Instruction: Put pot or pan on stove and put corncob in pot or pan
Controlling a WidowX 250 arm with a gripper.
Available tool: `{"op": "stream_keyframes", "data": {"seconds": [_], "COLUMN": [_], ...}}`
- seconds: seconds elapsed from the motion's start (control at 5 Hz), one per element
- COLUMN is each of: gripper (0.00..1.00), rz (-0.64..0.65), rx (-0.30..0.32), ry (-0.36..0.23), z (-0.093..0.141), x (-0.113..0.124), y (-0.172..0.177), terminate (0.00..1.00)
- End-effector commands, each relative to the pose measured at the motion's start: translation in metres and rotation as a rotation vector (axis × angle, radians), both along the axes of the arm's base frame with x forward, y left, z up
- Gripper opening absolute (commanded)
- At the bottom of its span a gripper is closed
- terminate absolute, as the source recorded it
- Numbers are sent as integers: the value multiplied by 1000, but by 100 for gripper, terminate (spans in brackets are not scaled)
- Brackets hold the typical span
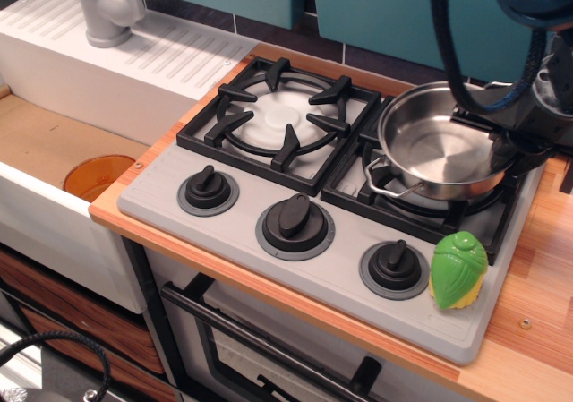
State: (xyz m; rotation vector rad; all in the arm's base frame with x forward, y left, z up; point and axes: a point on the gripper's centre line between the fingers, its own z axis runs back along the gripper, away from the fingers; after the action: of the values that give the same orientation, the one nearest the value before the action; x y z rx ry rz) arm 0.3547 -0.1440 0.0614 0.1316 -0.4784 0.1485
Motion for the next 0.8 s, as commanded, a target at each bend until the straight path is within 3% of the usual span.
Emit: {"op": "stream_keyframes", "data": {"seconds": [0.0, 0.6], "gripper": [100, 100], "rz": [-15, -36], "rx": [-4, -5], "ry": [9, 111], "z": [23, 65], "x": [-5, -29], "y": [5, 12], "terminate": [0, 0]}}
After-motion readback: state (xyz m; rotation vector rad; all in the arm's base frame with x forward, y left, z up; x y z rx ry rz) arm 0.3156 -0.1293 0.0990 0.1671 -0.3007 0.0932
